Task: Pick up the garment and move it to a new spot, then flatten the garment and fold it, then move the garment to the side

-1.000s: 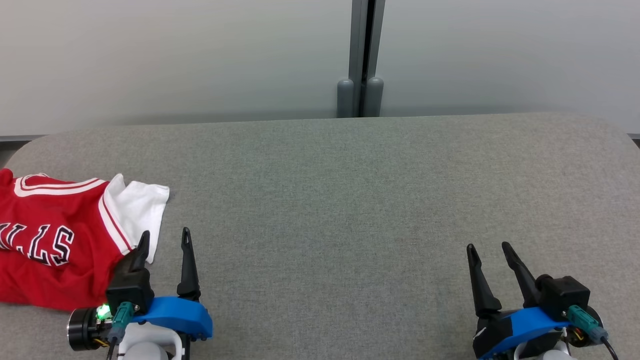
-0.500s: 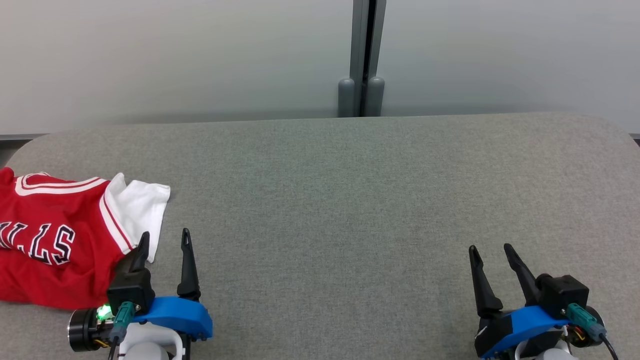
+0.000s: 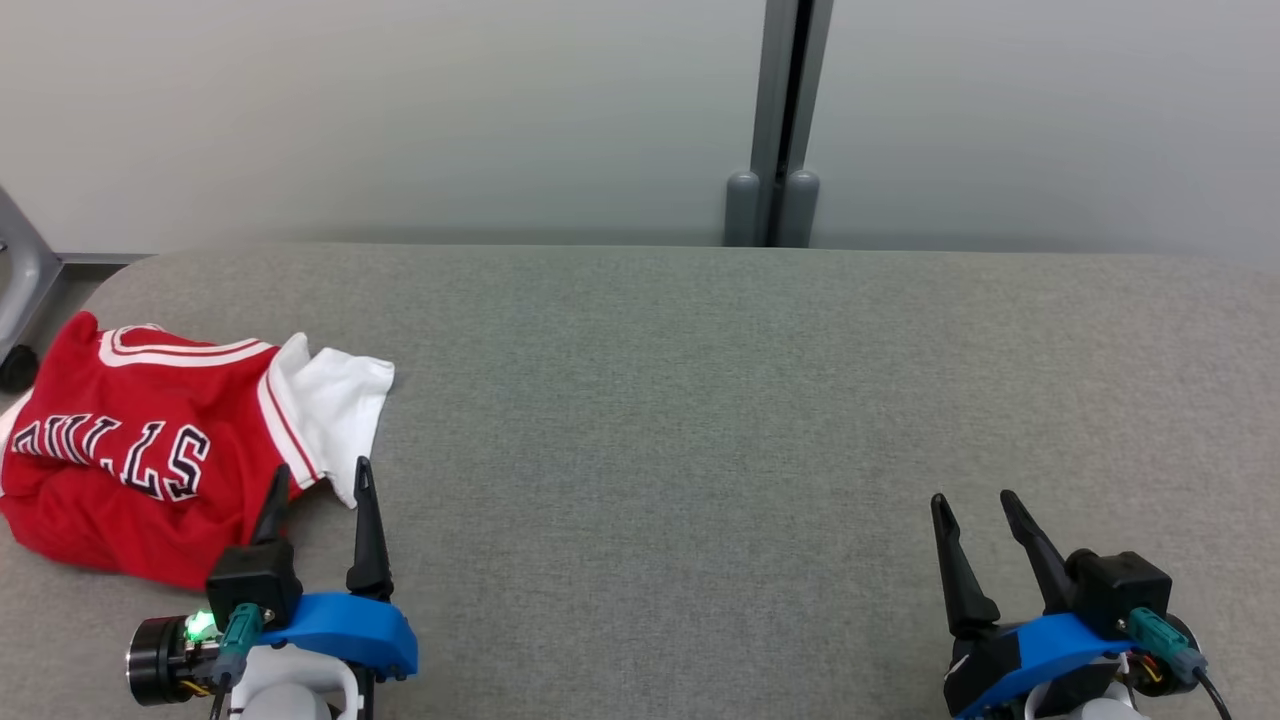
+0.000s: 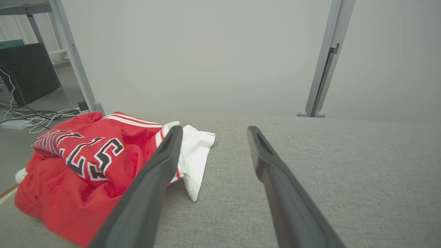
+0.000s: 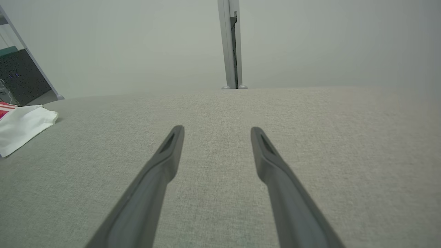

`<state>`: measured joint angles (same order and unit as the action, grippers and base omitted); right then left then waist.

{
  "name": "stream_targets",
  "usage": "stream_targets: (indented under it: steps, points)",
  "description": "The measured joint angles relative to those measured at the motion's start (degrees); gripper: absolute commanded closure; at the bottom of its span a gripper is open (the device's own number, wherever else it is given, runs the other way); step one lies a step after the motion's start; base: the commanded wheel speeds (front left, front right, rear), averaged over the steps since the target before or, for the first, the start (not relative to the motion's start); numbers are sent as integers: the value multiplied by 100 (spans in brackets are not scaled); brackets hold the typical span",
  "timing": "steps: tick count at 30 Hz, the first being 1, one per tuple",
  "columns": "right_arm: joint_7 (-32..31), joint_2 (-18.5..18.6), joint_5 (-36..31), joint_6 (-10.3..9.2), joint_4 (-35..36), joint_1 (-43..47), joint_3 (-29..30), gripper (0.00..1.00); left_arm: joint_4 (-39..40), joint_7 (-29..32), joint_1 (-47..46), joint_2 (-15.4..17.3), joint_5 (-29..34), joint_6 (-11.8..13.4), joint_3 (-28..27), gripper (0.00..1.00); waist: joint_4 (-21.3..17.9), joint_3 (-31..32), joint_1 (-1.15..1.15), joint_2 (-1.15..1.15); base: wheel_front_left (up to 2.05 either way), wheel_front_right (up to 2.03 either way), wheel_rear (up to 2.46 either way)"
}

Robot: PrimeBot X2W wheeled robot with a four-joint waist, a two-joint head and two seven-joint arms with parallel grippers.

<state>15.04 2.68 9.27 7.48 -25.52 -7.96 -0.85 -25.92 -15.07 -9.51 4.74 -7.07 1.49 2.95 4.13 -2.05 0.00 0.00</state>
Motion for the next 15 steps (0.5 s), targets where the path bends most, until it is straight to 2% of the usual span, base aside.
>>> stream_targets:
  steps: [15]
  points:
    - [1, 0, 73, 0, 153, 28, -97, 0, 194, 12, 14, 178, -107, 156, -81, 0, 987, 43, 0, 0, 0, 0, 0]
